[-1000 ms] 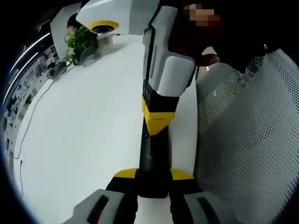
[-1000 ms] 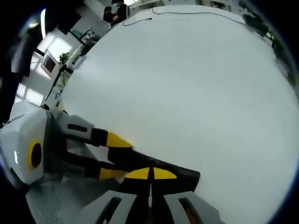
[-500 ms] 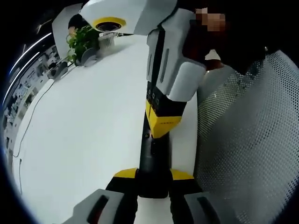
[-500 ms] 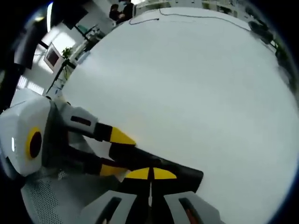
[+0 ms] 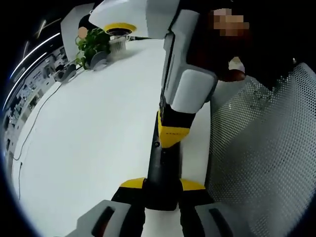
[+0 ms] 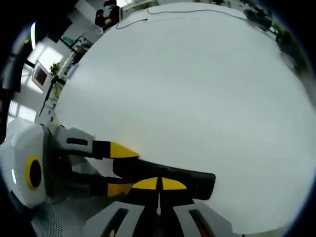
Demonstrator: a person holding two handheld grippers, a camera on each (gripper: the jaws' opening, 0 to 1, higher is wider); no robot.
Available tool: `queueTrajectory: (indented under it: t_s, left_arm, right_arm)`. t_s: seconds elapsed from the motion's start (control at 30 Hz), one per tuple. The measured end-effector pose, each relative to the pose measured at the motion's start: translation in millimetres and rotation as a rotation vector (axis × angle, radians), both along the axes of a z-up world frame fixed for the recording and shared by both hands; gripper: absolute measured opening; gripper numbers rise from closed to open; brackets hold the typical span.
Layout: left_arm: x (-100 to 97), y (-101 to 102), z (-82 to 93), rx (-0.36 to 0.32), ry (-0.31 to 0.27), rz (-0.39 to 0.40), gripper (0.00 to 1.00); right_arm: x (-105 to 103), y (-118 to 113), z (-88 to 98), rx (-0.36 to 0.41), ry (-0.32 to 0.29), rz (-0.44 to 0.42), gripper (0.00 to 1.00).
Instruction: Press the specified remote control buttons in sequence, fully releasing each button before pressing the next.
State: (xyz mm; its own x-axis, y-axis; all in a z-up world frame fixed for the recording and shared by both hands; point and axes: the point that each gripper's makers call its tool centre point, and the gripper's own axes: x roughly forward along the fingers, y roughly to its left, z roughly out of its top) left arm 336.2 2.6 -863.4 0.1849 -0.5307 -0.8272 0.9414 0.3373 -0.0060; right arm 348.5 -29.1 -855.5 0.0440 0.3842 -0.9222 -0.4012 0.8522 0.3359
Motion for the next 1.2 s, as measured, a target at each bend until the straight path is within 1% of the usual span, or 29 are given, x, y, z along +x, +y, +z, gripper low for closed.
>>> queueTrajectory:
  t_s: [0.13, 0.23, 0.3, 0.37, 0.43, 0.47, 0.5, 0.6, 0.8, 0.93, 1.1, 1.2]
  left_arm:
    - [0.6, -0.3, -0.1, 0.003, 0.002, -0.002, 0.25]
    - [0.6, -0.4, -0.2, 0.011, 0.005, -0.002, 0.25]
    - [0.5, 0.1, -0.5, 0.005, 0.003, 0.001, 0.25]
    - [0.8, 0.0, -0.5, 0.002, 0.001, -0.005, 0.25]
    - [0.5, 0.0, -0.7, 0.005, 0.001, -0.006, 0.25]
    - [0.6, -0.2, -0.7, 0.005, 0.001, -0.012, 0.25]
    - [0.6, -0.3, -0.8, 0.003, 0.002, -0.02, 0.25]
    - [0.8, 0.1, -1.0, 0.003, 0.002, -0.039, 0.24]
    - [0.7, 0.1, -0.7, -0.003, -0.002, -0.044, 0.24]
    - [0.8, 0.2, -0.9, -0.012, -0.005, -0.036, 0.24]
    - [0.6, 0.7, -0.8, -0.035, -0.013, -0.034, 0.24]
    - [0.6, 0.2, -0.3, -0.037, -0.013, -0.039, 0.24]
  right_arm:
    - [0.2, 1.6, -0.2, -0.036, -0.009, -0.002, 0.0]
    - [-0.2, -0.1, -0.1, -0.034, -0.034, -0.01, 0.0]
    - [0.7, -1.0, -0.1, -0.015, -0.037, -0.035, 0.0]
    - [0.5, -1.4, 0.6, 0.001, -0.039, -0.038, 0.0]
    - [-0.8, -0.9, 1.1, 0.035, -0.05, -0.038, 0.0]
    - [-1.2, -0.8, 1.5, 0.057, -0.054, -0.056, 0.0]
    - [-1.2, -0.9, 1.5, 0.068, -0.049, -0.074, 0.0]
    - [0.0, -1.7, 0.7, 0.093, -0.007, -0.116, 0.0]
    - [-4.6, -6.0, 0.6, 0.095, 0.036, -0.126, 0.0]
    - [-6.3, -6.4, 0.6, 0.092, 0.039, -0.119, 0.0]
    - [-7.3, -5.4, 1.0, 0.082, 0.022, -0.085, 0.0]
    - [-6.8, -5.9, 0.6, 0.083, 0.022, -0.08, 0.0]
